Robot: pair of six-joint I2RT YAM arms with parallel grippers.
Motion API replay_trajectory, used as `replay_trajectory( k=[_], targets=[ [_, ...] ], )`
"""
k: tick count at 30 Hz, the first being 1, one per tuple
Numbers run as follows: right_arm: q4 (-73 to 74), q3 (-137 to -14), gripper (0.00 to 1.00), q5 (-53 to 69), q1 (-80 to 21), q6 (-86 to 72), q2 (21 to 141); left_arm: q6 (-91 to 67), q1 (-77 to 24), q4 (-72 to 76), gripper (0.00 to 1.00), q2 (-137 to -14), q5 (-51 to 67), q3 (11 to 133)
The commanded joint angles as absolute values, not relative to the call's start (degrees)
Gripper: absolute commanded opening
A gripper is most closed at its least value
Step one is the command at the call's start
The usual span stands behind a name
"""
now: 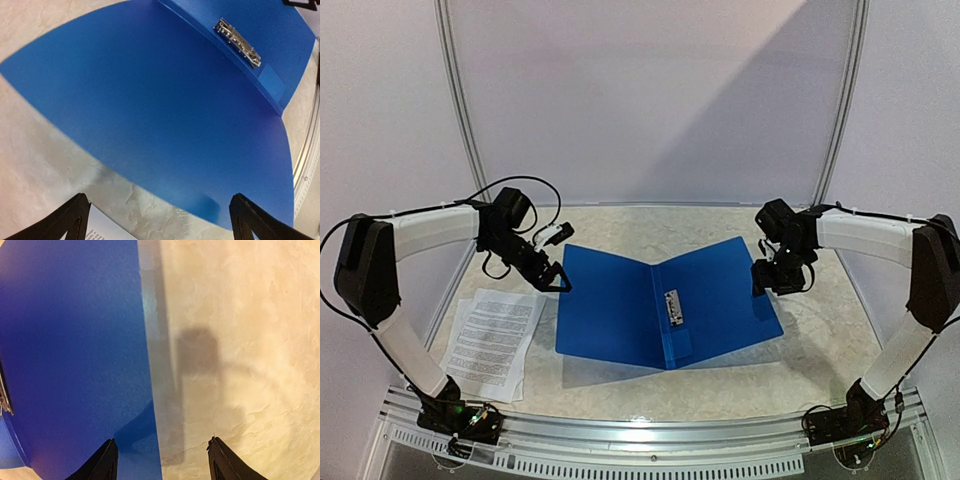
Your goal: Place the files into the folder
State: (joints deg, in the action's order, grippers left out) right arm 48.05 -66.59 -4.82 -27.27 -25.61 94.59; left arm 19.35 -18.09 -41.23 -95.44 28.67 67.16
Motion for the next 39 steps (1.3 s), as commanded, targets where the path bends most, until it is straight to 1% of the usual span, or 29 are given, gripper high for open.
replay_trajectory(
  k=[1,4,8,11,14,16,17,19,22,25,29,31,33,36,37,39],
  targets=[
    [48.6,-69.2,0.63,-9.7,-29.6,-26.5,98.4,14.7,-16.5,-41.3,1.0,-94.9,31.7,68.5],
    [48.7,-70.6,0.63,-10.4,-30.4,-26.5,99.9,12.9,-16.5,-42.0,1.0,-98.7,35.3,69.4],
    [49.3,-71.8,0.63,-11.7,-30.6,-26.7,100.5,10.2,-16.6,-42.9,1.0,-103.8,43.7,70.9],
    [51.2,-73.3,0.63,-14.8,-31.2,-26.5,101.1,9.1,-16.4,-43.1,0.98,-105.9,45.9,71.8],
    [54.0,-75.7,0.63,-19.6,-31.8,-26.1,101.3,8.2,-15.5,-42.5,0.85,-106.4,47.0,71.7],
    [56.0,-77.4,0.63,-22.7,-32.0,-25.7,101.4,6.5,-15.2,-41.6,0.73,-105.9,48.8,71.1],
    [56.7,-78.3,0.63,-23.5,-32.0,-25.5,101.4,5.6,-15.2,-41.4,0.63,-105.5,49.6,70.8],
    [57.4,-79.8,0.62,-24.1,-32.2,-25.4,101.0,3.7,-15.1,-40.3,0.52,-104.4,51.3,69.8],
    [57.5,-82.7,0.61,-24.5,-34.2,-25.0,100.2,0.5,-15.2,-37.6,0.45,-102.9,53.0,67.7],
    [59.6,-87.1,0.61,-27.7,-38.0,-23.9,100.9,-2.4,-15.1,-35.4,0.38,-102.5,54.1,66.4],
    [63.4,-93.5,0.6,-30.2,-41.9,-24.5,103.7,-5.2,-15.2,-32.6,0.33,-102.4,55.4,65.1],
    [60.1,-93.6,0.58,-25.7,-43.7,-25.1,104.0,-5.8,-15.2,-31.8,0.31,-101.8,55.3,64.7],
    [51.8,-90.1,0.55,-12.3,-44.0,-24.8,103.4,-6.1,-15.3,-31.3,0.3,-101.3,55.3,64.3],
    [36.4,-82.3,0.43,7.8,-44.0,-28.8,102.6,-6.1,-15.2,-31.0,0.26,-101.1,55.7,64.2],
    [31.5,-79.5,0.38,10.7,-44.1,-30.5,102.9,-6.1,-15.2,-31.0,0.24,-101.1,55.8,64.0],
    [28.2,-77.6,0.33,13.6,-44.1,-34.0,104.1,-6.3,-15.2,-30.9,0.2,-101.3,55.8,63.8]
  ],
)
